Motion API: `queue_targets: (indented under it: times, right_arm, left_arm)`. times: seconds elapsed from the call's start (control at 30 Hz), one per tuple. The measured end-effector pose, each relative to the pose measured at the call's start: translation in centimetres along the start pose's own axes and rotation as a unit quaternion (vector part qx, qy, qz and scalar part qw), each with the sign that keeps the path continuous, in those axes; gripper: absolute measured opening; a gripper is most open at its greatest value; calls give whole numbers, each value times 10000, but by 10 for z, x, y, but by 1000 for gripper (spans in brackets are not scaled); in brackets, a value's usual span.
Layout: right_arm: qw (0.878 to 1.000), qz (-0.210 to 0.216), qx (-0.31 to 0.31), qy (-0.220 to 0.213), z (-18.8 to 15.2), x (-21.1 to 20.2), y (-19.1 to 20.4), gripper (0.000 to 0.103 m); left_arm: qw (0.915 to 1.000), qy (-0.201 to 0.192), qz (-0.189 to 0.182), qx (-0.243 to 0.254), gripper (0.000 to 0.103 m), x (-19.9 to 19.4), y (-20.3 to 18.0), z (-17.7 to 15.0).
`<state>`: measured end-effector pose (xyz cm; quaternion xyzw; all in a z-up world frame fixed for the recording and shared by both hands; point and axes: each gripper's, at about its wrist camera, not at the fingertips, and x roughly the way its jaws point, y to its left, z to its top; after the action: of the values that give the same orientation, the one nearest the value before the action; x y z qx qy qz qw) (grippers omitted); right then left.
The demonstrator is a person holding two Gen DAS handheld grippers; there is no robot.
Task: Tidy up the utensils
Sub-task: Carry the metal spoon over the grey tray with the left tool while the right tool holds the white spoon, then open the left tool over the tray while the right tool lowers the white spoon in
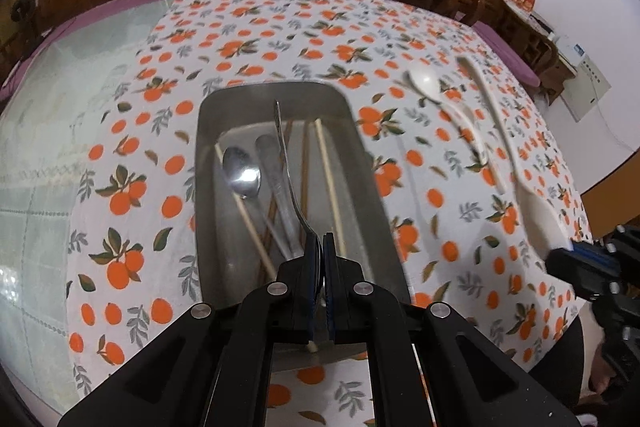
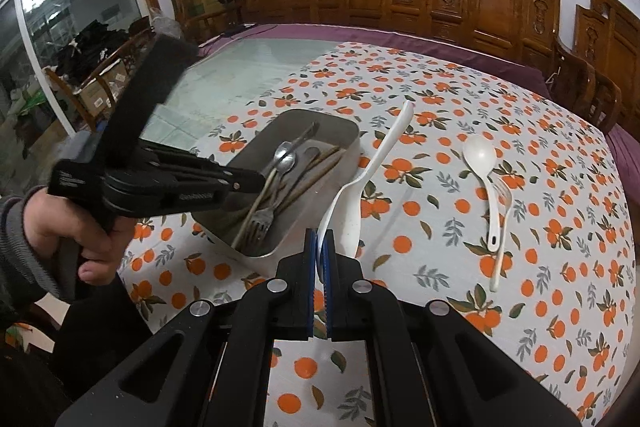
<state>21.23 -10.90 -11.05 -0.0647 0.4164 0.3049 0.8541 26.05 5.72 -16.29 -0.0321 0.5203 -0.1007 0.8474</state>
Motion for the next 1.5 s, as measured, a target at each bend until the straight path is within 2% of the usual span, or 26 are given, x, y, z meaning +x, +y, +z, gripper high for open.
queue_targets:
  times: [0.3, 0.57, 0.63, 0.73, 0.83, 1.1, 1.23, 1.5]
  right_arm:
    - [10000, 1, -71, 44, 5, 4, 6, 4]
    - [9999, 29, -99, 80, 6, 8, 7, 4]
    - [9999, 56, -116, 83, 7, 11, 9, 4]
    - [9998, 118, -136, 87, 11, 16, 13, 4]
    - [9996, 205, -191, 95, 16, 23, 20, 4]
    - [9984, 446, -225, 256, 28, 52, 40, 4]
    - [9972, 603, -67, 442, 30, 74, 43, 4]
    - [9952, 563, -74, 792, 27, 108, 45, 4]
  left_arm:
    - [9997, 178, -21, -137, 3, 20, 13, -3]
    - [9997, 158, 50, -151, 4, 20, 15, 0]
    - [9998, 108, 90, -127, 6, 14, 15, 0]
    - [9998, -47, 140, -136, 17, 1, 18, 0]
    - [9995, -190, 175, -182, 17, -15, 24, -1]
    - [9977, -470, 446, -217, 28, -49, 46, -5]
    - [9967, -508, 577, -272, 28, -60, 59, -8]
    - [9959, -499, 631, -404, 29, -69, 80, -18]
